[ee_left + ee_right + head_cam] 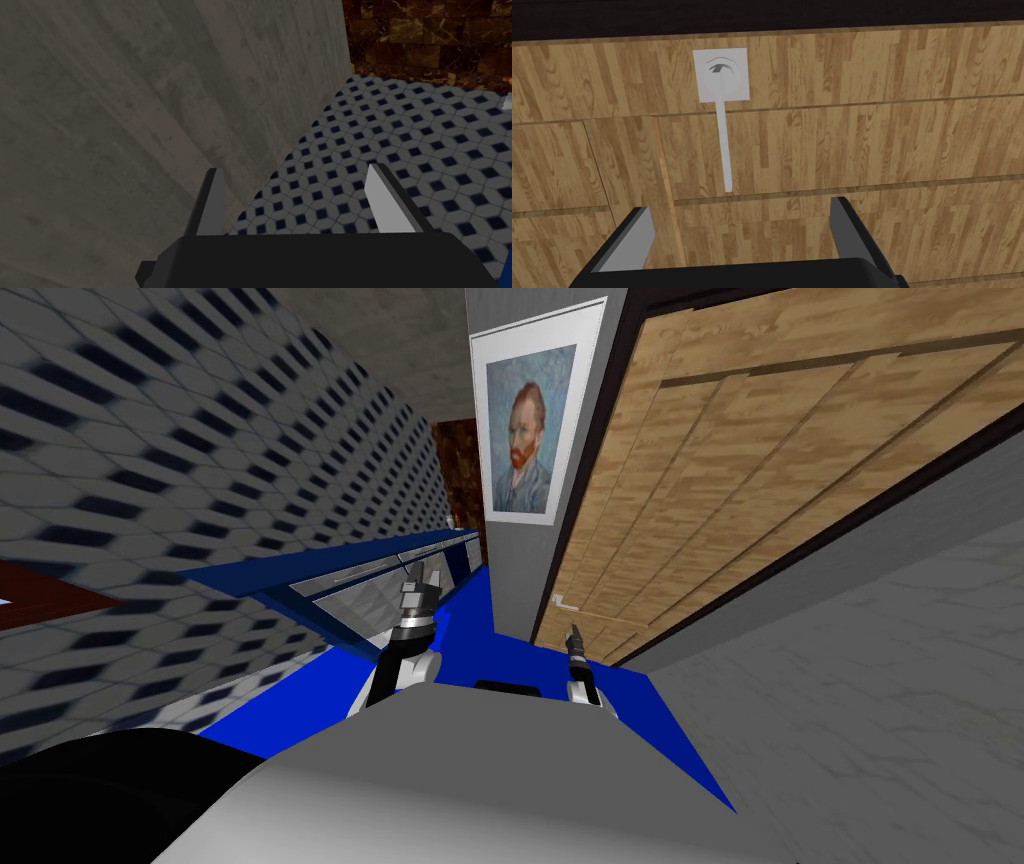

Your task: Pull the door open

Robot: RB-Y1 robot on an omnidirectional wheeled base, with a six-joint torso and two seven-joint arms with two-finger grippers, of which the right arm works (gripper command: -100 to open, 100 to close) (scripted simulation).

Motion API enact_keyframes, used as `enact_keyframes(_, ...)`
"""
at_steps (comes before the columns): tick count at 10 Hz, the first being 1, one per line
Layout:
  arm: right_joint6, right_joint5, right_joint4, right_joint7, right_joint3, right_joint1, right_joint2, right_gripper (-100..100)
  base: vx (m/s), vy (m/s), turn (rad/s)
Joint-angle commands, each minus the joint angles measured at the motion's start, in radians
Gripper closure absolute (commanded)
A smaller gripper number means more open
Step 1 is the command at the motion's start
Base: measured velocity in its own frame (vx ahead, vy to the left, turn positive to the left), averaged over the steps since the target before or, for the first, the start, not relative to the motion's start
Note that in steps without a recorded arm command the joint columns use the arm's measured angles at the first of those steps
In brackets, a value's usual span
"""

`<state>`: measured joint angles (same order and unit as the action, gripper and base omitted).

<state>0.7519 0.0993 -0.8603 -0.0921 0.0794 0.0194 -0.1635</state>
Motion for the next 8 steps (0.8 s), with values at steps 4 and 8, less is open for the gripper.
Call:
enact_keyframes(4,0.027,0.008,0.097,0.0,0.009,-0.035,-0.007,-100,0.1,0.005,0.025)
enact_keyframes(8,0.053,0.02,0.137,-0.023,0.023,-0.033,-0.036,-100,0.138,0.003,0.072)
